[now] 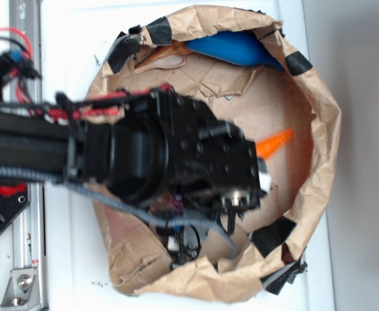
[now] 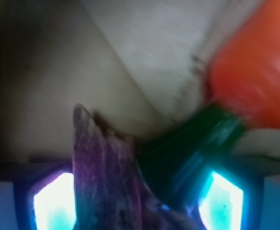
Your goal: Grab the wood chip.
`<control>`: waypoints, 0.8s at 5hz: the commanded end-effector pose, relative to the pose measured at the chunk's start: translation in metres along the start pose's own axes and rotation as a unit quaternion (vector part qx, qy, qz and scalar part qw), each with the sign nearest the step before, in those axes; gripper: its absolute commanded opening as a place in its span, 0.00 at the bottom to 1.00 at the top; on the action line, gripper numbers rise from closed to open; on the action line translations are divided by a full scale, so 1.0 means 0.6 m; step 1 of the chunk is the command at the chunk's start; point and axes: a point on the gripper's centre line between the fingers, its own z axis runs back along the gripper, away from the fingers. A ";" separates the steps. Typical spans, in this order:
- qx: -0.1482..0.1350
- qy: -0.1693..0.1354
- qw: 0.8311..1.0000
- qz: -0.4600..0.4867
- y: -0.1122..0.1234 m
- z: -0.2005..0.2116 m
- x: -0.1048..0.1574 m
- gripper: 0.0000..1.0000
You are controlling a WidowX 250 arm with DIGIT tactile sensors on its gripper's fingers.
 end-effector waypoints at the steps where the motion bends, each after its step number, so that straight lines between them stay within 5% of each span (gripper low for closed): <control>1: -0.038 -0.059 0.997 0.008 0.004 0.072 -0.013 1.00; 2: -0.031 -0.063 0.997 0.019 -0.015 0.062 -0.006 1.00; 4: -0.027 -0.020 0.999 -0.007 -0.045 -0.011 -0.017 1.00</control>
